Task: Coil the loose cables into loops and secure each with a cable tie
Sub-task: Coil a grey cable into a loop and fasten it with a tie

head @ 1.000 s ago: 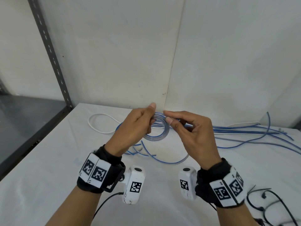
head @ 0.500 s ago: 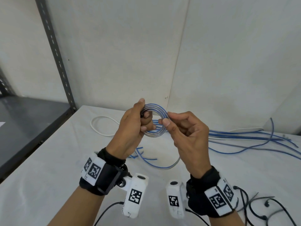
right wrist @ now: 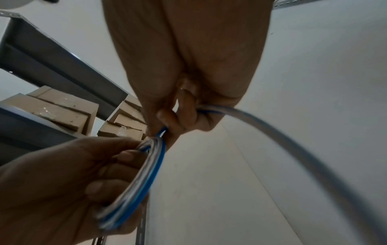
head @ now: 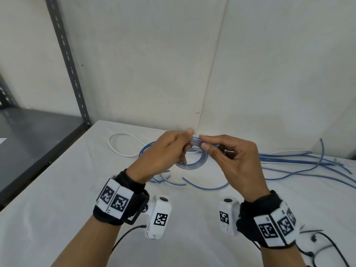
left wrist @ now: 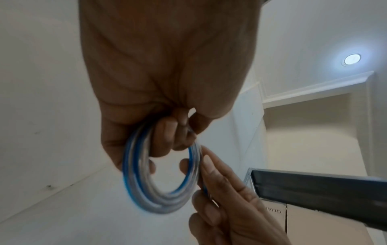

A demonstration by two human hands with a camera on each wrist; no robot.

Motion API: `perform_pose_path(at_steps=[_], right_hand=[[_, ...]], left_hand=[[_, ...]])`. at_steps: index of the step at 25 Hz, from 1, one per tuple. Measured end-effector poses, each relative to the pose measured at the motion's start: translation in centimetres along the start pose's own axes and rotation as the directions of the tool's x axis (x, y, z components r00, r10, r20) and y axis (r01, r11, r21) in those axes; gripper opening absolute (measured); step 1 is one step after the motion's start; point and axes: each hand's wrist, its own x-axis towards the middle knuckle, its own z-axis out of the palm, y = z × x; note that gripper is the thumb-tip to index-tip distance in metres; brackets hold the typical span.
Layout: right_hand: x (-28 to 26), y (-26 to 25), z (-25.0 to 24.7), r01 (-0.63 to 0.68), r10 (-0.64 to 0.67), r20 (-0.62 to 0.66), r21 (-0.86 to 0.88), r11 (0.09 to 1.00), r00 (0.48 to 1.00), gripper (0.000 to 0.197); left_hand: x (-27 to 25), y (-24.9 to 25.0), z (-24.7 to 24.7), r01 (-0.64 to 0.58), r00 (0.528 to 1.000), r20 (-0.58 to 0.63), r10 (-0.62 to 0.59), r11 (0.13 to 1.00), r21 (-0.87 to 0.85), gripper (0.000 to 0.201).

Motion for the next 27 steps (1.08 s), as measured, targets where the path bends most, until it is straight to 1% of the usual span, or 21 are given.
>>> perform_pose_path(at_steps=[2, 3, 5, 7, 8, 12, 14, 16, 17, 18, 19, 21, 22, 23, 24, 27], right_hand=[[0.1, -0.1, 0.0, -0.004, 0.01, -0.144, 0.039, 0.999, 0.99, 0.013], [0.2, -0.1, 0.2, -0.017, 0.029, -0.189, 0.065, 0.998, 0.982, 0.011], [0.1, -0.3, 1.1, -0.071, 0.108, -0.191, 0.191, 0.979, 0.976, 0.007], [0.0, -0.5, 2.2, -0.12, 0.183, -0.164, 0.334, 0.935, 0.969, 0.016], [-0.1, -0.6, 2.7, -0.132, 0.205, -0.16, 0.379, 0.916, 0.965, 0.019], [-0.5, -0.9, 4.4, -0.133, 0.257, -0.204, 0.478, 0.868, 0.945, 0.017], [-0.5, -0.7, 4.4, -0.128, 0.26, -0.224, 0.476, 0.87, 0.939, 0.017], [-0.2, -0.5, 3.6, -0.117, 0.234, -0.216, 0.447, 0.887, 0.948, 0.014], [-0.1, -0.3, 2.8, -0.118, 0.213, -0.183, 0.422, 0.899, 0.96, 0.013], [0.0, -0.2, 1.9, -0.128, 0.186, -0.12, 0.377, 0.917, 0.975, 0.013], [0.0, -0.2, 1.1, -0.143, 0.16, -0.032, 0.311, 0.94, 0.987, 0.014], [-0.1, -0.4, 0.0, -0.16, 0.136, 0.141, 0.168, 0.973, 0.981, 0.013], [-0.3, -0.4, -0.3, -0.159, 0.133, 0.186, 0.127, 0.979, 0.973, 0.012], [-0.3, -0.5, -0.5, -0.147, 0.124, 0.199, 0.105, 0.984, 0.972, 0.012], [-0.3, -0.5, -0.6, -0.127, 0.108, 0.195, 0.09, 0.988, 0.975, 0.013], [-0.1, -0.6, -0.6, -0.072, 0.062, 0.137, 0.068, 0.995, 0.989, 0.015]], left_hand=[[0.3, 0.0, -0.4, -0.072, 0.996, -0.058, 0.063, 0.984, -0.163, 0.046], [0.4, 0.0, -0.5, -0.111, 0.993, -0.073, 0.096, 0.963, -0.247, 0.045], [0.6, -0.2, -0.5, -0.17, 0.984, -0.121, 0.133, 0.91, -0.378, 0.043], [0.8, -0.5, -0.3, -0.205, 0.975, -0.176, 0.139, 0.871, -0.446, 0.042], [0.9, -0.6, -0.1, -0.219, 0.97, -0.198, 0.141, 0.862, -0.457, 0.042], [0.9, -0.5, 0.7, -0.24, 0.961, -0.248, 0.121, 0.81, -0.534, 0.041], [0.9, -0.2, 1.1, -0.215, 0.968, -0.232, 0.098, 0.802, -0.558, 0.043], [0.7, -0.3, 0.5, -0.166, 0.984, -0.14, 0.11, 0.857, -0.488, 0.044], [0.6, -0.5, -0.2, -0.157, 0.988, -0.062, 0.144, 0.904, -0.397, 0.041], [0.3, -0.6, -1.0, -0.162, 0.983, 0.035, 0.178, 0.947, -0.276, 0.037], [-0.1, -0.7, -1.5, -0.166, 0.972, 0.137, 0.189, 0.972, -0.163, 0.032], [-0.6, -0.8, -2.1, -0.142, 0.945, 0.295, 0.142, 0.99, -0.023, 0.03], [-0.7, -0.9, -2.1, -0.128, 0.934, 0.34, 0.115, 0.992, 0.014, 0.032], [-0.6, -1.0, -2.1, -0.136, 0.928, 0.355, 0.112, 0.99, 0.043, 0.033], [-0.5, -1.0, -2.0, -0.159, 0.932, 0.34, 0.127, 0.985, 0.067, 0.032], [-0.3, -1.0, -1.3, -0.227, 0.949, 0.24, 0.205, 0.971, 0.069, 0.026]])
